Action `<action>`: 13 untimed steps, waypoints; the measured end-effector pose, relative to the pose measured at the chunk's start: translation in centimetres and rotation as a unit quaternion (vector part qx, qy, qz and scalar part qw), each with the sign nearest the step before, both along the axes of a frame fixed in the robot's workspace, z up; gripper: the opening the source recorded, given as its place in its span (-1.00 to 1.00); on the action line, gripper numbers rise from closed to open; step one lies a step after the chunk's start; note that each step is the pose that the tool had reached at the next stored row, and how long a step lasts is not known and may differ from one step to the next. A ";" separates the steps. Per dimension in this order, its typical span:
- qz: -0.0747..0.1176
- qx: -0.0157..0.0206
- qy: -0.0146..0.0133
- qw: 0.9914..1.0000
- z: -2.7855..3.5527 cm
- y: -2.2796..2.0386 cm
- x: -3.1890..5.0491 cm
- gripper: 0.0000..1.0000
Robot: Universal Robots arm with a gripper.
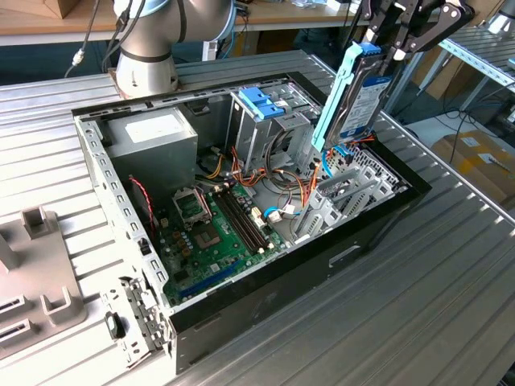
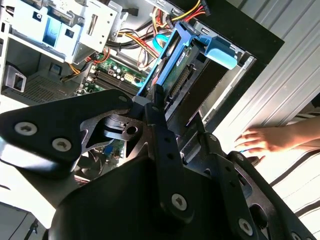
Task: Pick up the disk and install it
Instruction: 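Pick up the disk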
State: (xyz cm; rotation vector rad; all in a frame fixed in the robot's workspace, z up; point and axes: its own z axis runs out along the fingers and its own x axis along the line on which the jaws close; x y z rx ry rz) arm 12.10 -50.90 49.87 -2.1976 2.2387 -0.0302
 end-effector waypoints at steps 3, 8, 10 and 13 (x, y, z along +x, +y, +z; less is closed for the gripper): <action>0.000 0.000 0.000 1.000 0.00 -0.01 0.00 -0.30; 0.000 0.000 0.000 1.000 0.00 -0.15 0.00 -0.30; 0.000 0.000 0.000 1.000 0.00 -0.30 -0.01 -0.30; 0.000 0.000 0.000 1.000 0.00 -0.93 0.00 -0.30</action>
